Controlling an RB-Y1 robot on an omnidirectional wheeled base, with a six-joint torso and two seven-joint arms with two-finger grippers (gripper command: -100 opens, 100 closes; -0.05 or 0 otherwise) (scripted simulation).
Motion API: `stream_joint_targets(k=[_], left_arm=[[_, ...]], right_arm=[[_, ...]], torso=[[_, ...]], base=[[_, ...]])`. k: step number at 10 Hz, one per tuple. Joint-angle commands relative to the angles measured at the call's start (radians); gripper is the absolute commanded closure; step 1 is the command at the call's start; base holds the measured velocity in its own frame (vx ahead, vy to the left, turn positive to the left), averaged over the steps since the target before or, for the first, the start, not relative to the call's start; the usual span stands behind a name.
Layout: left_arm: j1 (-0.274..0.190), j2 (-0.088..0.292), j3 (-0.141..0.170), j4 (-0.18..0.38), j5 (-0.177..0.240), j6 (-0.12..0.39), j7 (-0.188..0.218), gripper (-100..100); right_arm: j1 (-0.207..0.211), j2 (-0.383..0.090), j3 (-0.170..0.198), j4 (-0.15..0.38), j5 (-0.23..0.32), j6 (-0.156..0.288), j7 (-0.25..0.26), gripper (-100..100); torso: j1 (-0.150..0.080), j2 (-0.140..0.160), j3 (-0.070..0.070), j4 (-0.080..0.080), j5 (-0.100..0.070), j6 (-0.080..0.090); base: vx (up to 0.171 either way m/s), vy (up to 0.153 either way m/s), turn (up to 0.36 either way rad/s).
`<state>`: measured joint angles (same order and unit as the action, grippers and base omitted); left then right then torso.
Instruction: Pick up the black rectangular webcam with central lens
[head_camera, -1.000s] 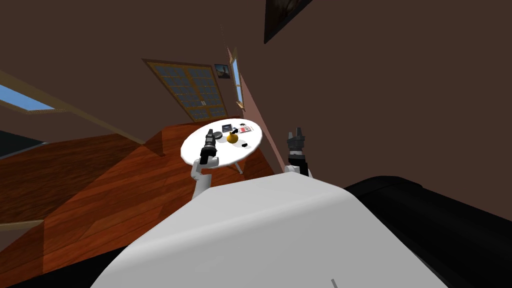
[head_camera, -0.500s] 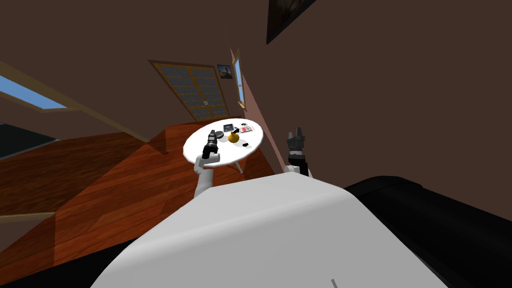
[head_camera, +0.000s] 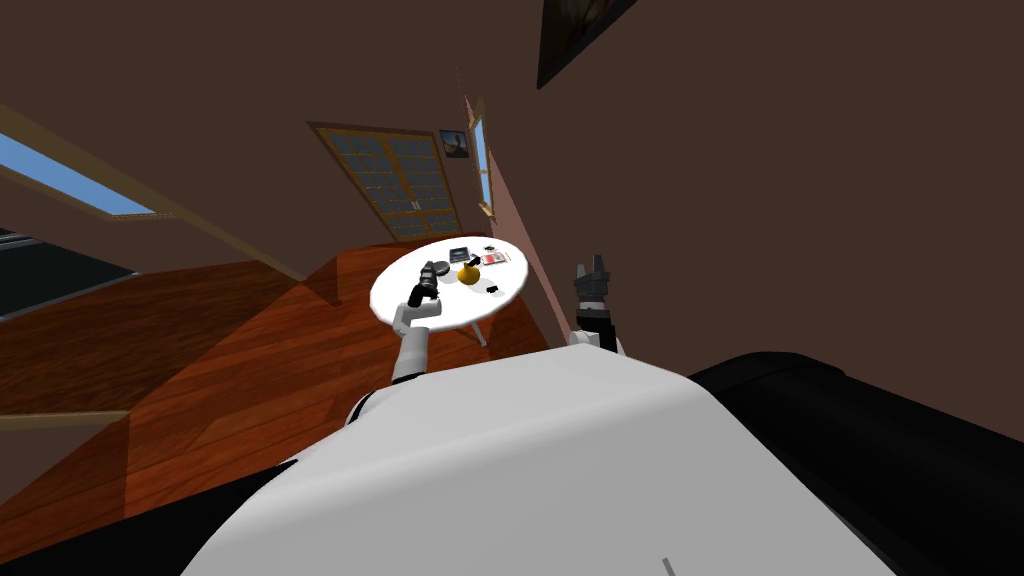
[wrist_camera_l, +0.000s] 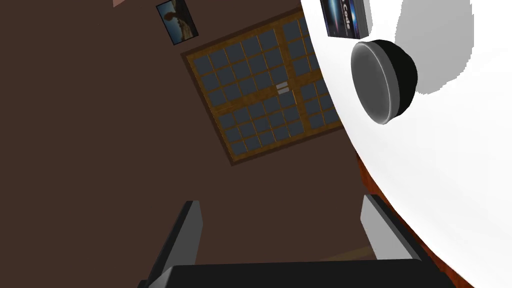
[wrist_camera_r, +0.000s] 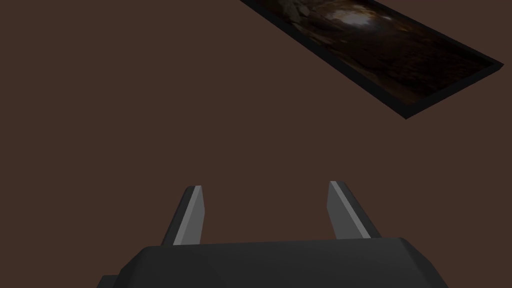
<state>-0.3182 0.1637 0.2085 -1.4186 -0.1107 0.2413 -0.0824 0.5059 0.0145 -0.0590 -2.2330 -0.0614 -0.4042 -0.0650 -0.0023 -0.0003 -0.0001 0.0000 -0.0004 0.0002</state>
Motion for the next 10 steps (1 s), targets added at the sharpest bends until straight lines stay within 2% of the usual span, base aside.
stream_joint_targets(k=[1, 2, 3, 4, 5, 6, 7, 8, 9, 10], left_arm=[[-0.022, -0.002, 0.005, 0.049, 0.000, 0.039, 0.003, -100], [-0.069, 0.000, 0.015, 0.083, 0.004, 0.076, 0.012, -100], [-0.069, 0.000, 0.015, 0.117, 0.004, 0.085, 0.012, -100], [-0.069, 0.000, 0.015, 0.117, 0.004, 0.085, 0.012, -100], [-0.111, 0.003, 0.023, 0.150, 0.010, 0.130, 0.022, -100], [-0.114, 0.003, 0.023, 0.182, 0.010, 0.130, 0.022, -100], [-0.158, 0.006, 0.031, 0.222, 0.016, 0.171, 0.033, -100], [-0.158, 0.006, 0.031, 0.250, 0.016, 0.174, 0.033, -100], [-0.200, 0.010, 0.037, 0.275, 0.022, 0.217, 0.045, -100], [-0.200, 0.010, 0.037, 0.304, 0.022, 0.217, 0.045, -100]], right_arm=[[0.000, 0.000, 0.000, 0.000, 0.000, 0.000, 0.000, 0], [0.000, 0.000, 0.000, 0.000, 0.000, 0.000, 0.000, 0], [0.000, 0.000, 0.000, 0.000, 0.000, 0.000, 0.000, 0], [0.000, 0.000, 0.000, 0.000, 0.000, 0.000, 0.000, 0], [0.000, 0.000, 0.000, 0.000, 0.000, 0.000, 0.000, 0], [0.000, 0.000, 0.000, 0.000, 0.000, 0.000, 0.000, 0], [0.000, 0.000, 0.000, 0.000, 0.000, 0.000, 0.000, 0], [0.000, 0.000, 0.000, 0.000, 0.000, 0.000, 0.000, 0], [0.000, 0.000, 0.000, 0.000, 0.000, 0.000, 0.000, 0], [0.000, 0.000, 0.000, 0.000, 0.000, 0.000, 0.000, 0]], torso=[[0.000, 0.000, 0.000, 0.000, 0.000, 0.000], [0.000, 0.000, 0.000, 0.000, 0.000, 0.000], [0.000, -0.001, 0.000, 0.000, 0.000, 0.000], [0.000, 0.000, 0.000, 0.000, 0.000, 0.000], [0.001, 0.000, 0.000, 0.000, 0.000, 0.000], [0.000, 0.000, 0.000, 0.000, 0.000, 0.000], [0.000, -0.001, 0.000, 0.000, 0.000, 0.000], [-0.001, -0.001, 0.000, 0.000, 0.000, 0.000], [-0.001, -0.001, 0.000, 0.000, 0.000, 0.000], [-0.001, -0.001, -0.001, 0.000, 0.000, 0.000]], base=[[0.003, -0.025, 0.023], [0.011, -0.024, 0.027], [0.009, -0.023, 0.016], [0.003, -0.012, 0.002], [0.011, -0.025, 0.024], [0.013, -0.025, 0.013], [0.012, -0.043, 0.010], [0.016, -0.040, 0.008], [0.023, -0.040, 0.006], [0.025, -0.036, 0.000]])
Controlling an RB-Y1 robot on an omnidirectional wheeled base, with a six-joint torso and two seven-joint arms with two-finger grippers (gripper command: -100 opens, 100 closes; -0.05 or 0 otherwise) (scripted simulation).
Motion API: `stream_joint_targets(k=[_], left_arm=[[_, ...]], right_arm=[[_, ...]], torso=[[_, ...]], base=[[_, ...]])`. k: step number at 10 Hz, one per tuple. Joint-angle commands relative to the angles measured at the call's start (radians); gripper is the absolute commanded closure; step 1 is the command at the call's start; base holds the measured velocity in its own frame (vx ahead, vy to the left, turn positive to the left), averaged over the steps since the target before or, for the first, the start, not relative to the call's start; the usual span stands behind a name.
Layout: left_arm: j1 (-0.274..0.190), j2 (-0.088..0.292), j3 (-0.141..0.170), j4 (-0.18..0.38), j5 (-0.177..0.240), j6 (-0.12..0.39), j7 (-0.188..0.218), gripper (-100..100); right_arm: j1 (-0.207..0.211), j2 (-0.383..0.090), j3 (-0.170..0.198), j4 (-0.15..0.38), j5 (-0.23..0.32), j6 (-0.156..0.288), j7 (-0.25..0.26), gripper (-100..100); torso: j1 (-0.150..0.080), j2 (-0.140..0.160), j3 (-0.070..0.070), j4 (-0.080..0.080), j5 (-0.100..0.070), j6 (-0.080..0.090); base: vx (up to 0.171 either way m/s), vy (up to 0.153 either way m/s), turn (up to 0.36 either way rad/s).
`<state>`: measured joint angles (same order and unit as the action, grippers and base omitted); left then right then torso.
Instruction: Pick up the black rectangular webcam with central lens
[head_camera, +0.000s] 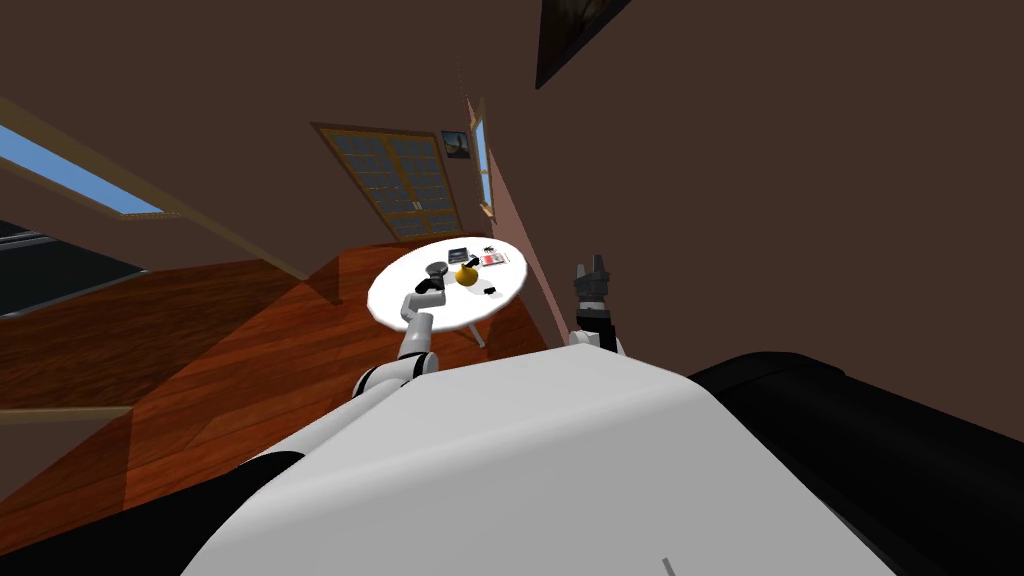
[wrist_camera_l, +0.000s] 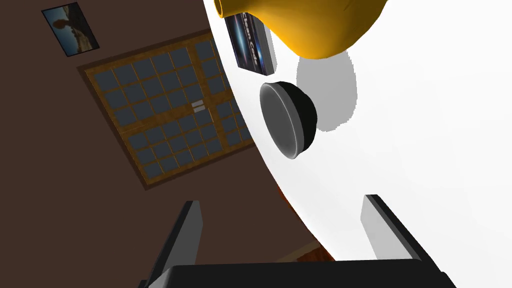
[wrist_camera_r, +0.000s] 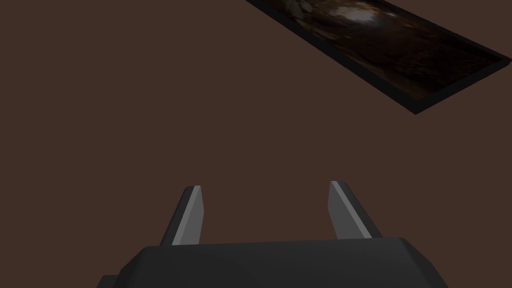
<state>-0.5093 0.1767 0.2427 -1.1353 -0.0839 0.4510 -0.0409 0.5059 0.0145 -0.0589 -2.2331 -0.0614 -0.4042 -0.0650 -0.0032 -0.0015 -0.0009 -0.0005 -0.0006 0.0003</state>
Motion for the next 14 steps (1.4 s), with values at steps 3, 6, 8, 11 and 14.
stream_joint_targets(k=[3, 6, 8, 11, 14], left_arm=[[-0.050, 0.001, 0.008, 0.085, 0.003, 0.048, 0.016, -100], [-0.089, 0.005, 0.012, 0.164, 0.011, 0.088, 0.029, -100], [-0.125, 0.010, 0.016, 0.227, 0.019, 0.126, 0.043, -100], [-0.193, 0.019, 0.020, 0.324, 0.037, 0.197, 0.073, -100], [-0.223, 0.023, 0.021, 0.404, 0.046, 0.230, 0.087, -100]], right_arm=[[0.000, 0.000, 0.000, 0.000, 0.000, 0.000, 0.000, 0], [0.000, 0.000, 0.000, 0.000, 0.000, 0.000, 0.000, 0], [0.000, 0.000, 0.000, 0.000, 0.000, 0.000, 0.000, 0], [0.000, 0.000, 0.000, 0.000, 0.000, 0.000, 0.000, 0], [0.000, 0.000, 0.000, 0.000, 0.000, 0.000, 0.000, 0]], torso=[[0.000, 0.000, 0.000, 0.000, 0.000, 0.000], [0.000, 0.000, 0.000, 0.000, 0.000, 0.000], [-0.001, -0.001, 0.000, 0.000, 0.000, 0.000], [-0.001, -0.001, -0.001, 0.000, 0.000, 0.000], [-0.001, -0.001, 0.000, 0.000, 0.000, 0.000]], base=[[0.022, -0.030, -0.003], [0.019, -0.033, -0.008], [0.033, -0.051, -0.015], [0.047, -0.056, -0.026], [0.036, -0.051, -0.027]])
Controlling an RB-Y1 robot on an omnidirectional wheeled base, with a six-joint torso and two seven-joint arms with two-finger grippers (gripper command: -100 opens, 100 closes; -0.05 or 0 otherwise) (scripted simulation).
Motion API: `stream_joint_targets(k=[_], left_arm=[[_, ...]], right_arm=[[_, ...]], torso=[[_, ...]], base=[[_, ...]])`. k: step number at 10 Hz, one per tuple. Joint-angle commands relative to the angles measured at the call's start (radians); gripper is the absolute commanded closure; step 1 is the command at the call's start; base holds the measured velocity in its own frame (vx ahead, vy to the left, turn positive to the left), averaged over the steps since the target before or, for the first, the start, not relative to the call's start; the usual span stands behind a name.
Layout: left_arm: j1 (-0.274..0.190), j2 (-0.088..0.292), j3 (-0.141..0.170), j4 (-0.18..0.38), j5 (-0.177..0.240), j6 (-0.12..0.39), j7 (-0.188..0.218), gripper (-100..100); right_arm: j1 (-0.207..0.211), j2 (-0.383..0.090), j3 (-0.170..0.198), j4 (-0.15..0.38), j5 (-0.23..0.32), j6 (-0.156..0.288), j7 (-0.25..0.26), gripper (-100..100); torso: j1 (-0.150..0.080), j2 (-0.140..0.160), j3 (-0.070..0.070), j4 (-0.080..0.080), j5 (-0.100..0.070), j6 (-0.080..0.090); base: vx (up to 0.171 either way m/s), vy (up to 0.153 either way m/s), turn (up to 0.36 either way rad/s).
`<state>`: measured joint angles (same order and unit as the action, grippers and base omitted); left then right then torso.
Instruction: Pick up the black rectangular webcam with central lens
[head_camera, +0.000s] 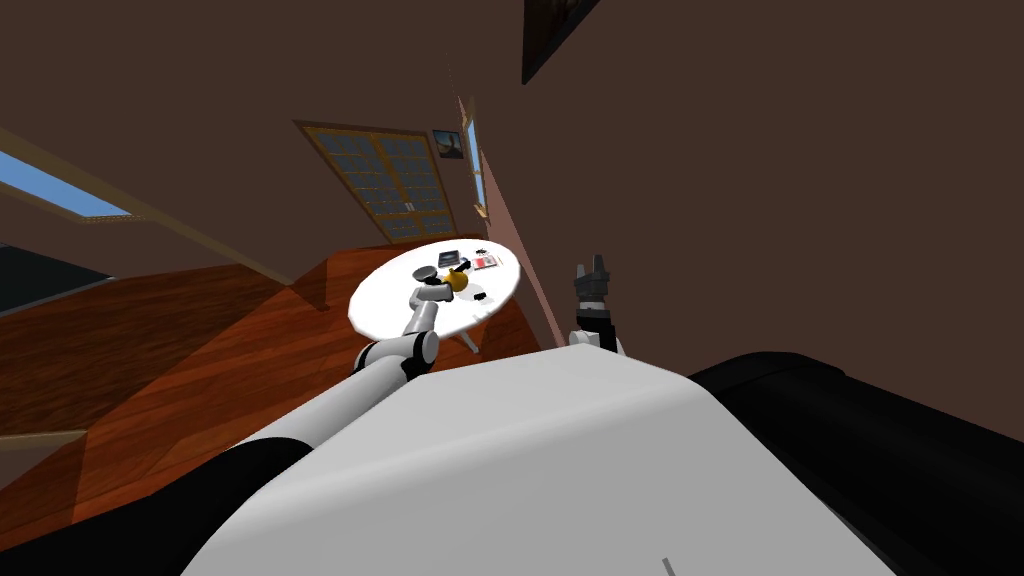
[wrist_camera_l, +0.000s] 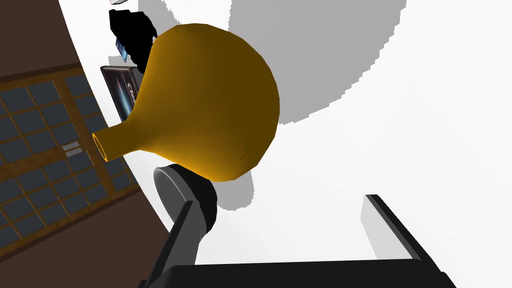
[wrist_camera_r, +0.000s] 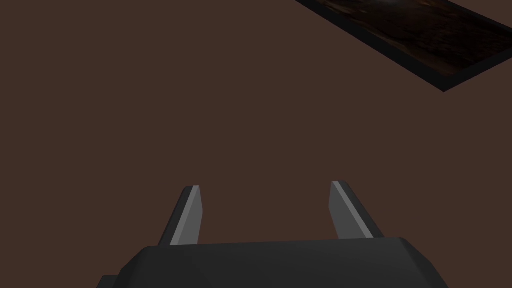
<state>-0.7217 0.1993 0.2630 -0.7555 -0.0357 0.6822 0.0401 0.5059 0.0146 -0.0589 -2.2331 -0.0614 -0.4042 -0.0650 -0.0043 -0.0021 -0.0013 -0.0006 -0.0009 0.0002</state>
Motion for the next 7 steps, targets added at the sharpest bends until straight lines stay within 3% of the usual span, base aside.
stream_joint_targets(k=[1, 3, 7], left_arm=[[-0.039, 0.005, 0.000, 0.050, 0.007, 0.029, 0.021, -100], [-0.064, 0.009, 0.000, 0.116, 0.016, 0.057, 0.036, -100], [-0.086, 0.012, -0.001, 0.177, 0.024, 0.083, 0.050, -100]], right_arm=[[0.000, 0.000, 0.000, 0.000, 0.000, 0.000, 0.000, 0], [0.000, 0.000, 0.000, 0.000, 0.000, 0.000, 0.000, 0], [0.000, 0.000, 0.000, 0.000, 0.000, 0.000, 0.000, 0]], torso=[[0.000, 0.000, 0.000, 0.000, 0.000, 0.000], [0.000, 0.000, 0.000, 0.000, 0.000, 0.000], [0.000, -0.001, 0.000, 0.000, 0.000, 0.000]], base=[[0.046, -0.060, -0.044], [0.044, -0.051, -0.032], [0.042, -0.048, -0.026]])
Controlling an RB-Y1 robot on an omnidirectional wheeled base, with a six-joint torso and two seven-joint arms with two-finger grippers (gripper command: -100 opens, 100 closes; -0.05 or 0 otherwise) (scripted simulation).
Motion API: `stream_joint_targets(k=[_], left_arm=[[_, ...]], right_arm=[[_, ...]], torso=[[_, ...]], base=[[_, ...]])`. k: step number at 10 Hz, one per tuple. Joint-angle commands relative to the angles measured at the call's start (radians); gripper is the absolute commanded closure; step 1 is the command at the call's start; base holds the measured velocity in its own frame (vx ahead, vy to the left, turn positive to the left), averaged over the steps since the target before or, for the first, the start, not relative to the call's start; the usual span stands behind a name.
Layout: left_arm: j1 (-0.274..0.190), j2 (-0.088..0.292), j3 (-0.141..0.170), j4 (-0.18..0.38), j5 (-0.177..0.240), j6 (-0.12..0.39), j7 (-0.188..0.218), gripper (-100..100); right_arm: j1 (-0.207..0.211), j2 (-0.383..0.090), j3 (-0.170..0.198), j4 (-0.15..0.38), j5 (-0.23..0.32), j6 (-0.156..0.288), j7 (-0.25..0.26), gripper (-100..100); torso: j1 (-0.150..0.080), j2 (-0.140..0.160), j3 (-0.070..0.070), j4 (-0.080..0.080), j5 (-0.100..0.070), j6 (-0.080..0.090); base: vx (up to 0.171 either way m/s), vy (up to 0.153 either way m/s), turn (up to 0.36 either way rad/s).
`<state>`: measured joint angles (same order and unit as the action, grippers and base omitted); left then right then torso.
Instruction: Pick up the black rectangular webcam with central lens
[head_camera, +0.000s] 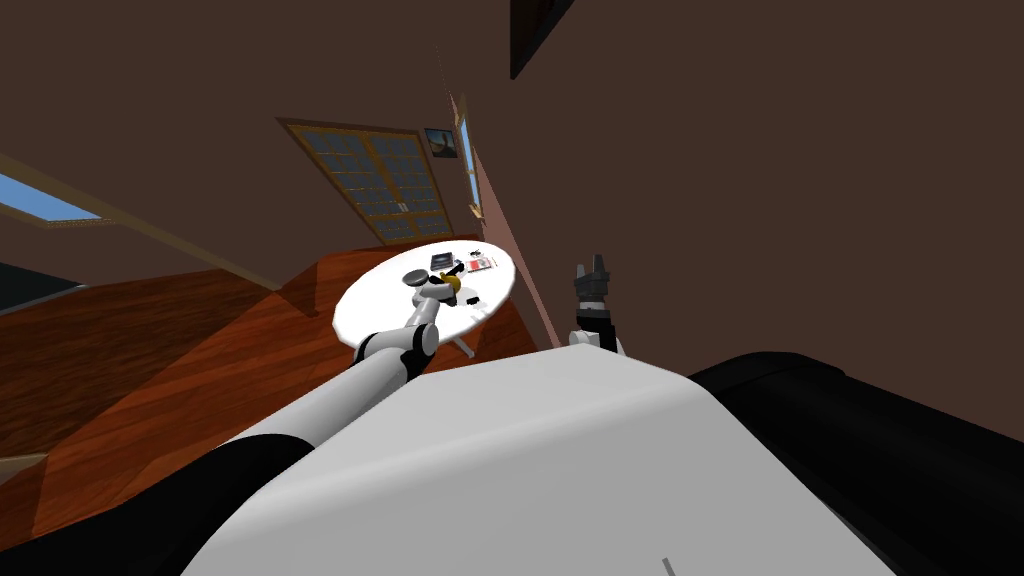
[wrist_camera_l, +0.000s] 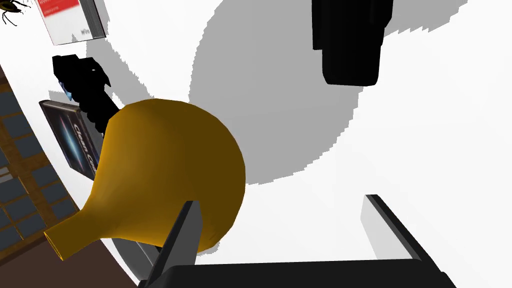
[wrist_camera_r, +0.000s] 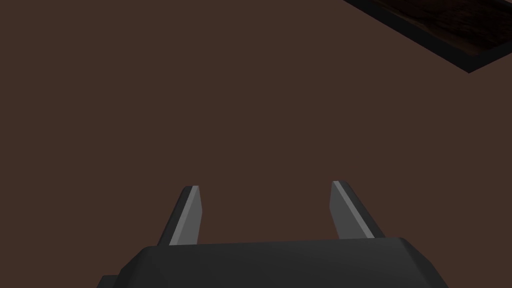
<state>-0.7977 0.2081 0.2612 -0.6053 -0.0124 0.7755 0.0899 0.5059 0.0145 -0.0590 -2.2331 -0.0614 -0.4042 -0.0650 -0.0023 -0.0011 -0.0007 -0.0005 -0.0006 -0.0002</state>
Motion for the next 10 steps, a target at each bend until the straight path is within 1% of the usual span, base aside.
stream_joint_targets(k=[1, 2, 3, 4, 6, 9, 10], left_arm=[[-0.030, 0.007, -0.001, 0.050, 0.010, 0.014, 0.014, -100], [-0.030, 0.007, -0.001, 0.070, 0.010, 0.014, 0.014, -100], [-0.048, 0.010, -0.002, 0.103, 0.018, 0.035, 0.027, -100], [-0.048, 0.010, -0.002, 0.110, 0.018, 0.035, 0.027, -100], [-0.075, 0.014, -0.006, 0.177, 0.032, 0.070, 0.050, -100], [-0.097, 0.017, -0.013, 0.254, 0.050, 0.109, 0.078, -100], [-0.097, 0.014, -0.012, 0.239, 0.043, 0.099, 0.074, -100]], right_arm=[[0.000, 0.000, 0.000, 0.000, 0.000, 0.000, 0.000, 0], [0.000, 0.000, 0.000, 0.000, 0.000, 0.000, 0.000, 0], [0.000, 0.000, 0.000, 0.000, 0.000, 0.000, 0.000, 0], [0.000, 0.000, 0.000, 0.000, 0.000, 0.000, 0.000, 0], [0.000, 0.000, 0.000, 0.000, 0.000, 0.000, 0.000, 0], [0.000, 0.000, 0.000, 0.000, 0.000, 0.000, 0.000, 0], [0.002, 0.000, 0.003, 0.001, 0.000, 0.000, 0.000, 0]], torso=[[0.000, 0.000, 0.000, 0.000, 0.000, 0.000], [-0.001, 0.000, 0.000, 0.000, 0.000, 0.000], [0.000, 0.000, 0.000, 0.000, 0.000, 0.000], [-0.002, -0.001, -0.001, 0.000, 0.000, 0.000], [-0.002, -0.001, -0.001, 0.000, 0.000, 0.000], [-0.003, -0.003, -0.002, -0.001, -0.001, 0.000], [-0.006, -0.004, -0.002, 0.000, 0.000, 0.001]], base=[[0.025, -0.035, -0.054], [0.033, -0.032, -0.025], [0.047, -0.057, -0.056], [0.041, -0.048, -0.023], [0.056, -0.059, -0.066], [0.070, -0.074, -0.060], [0.017, -0.019, -0.008]])
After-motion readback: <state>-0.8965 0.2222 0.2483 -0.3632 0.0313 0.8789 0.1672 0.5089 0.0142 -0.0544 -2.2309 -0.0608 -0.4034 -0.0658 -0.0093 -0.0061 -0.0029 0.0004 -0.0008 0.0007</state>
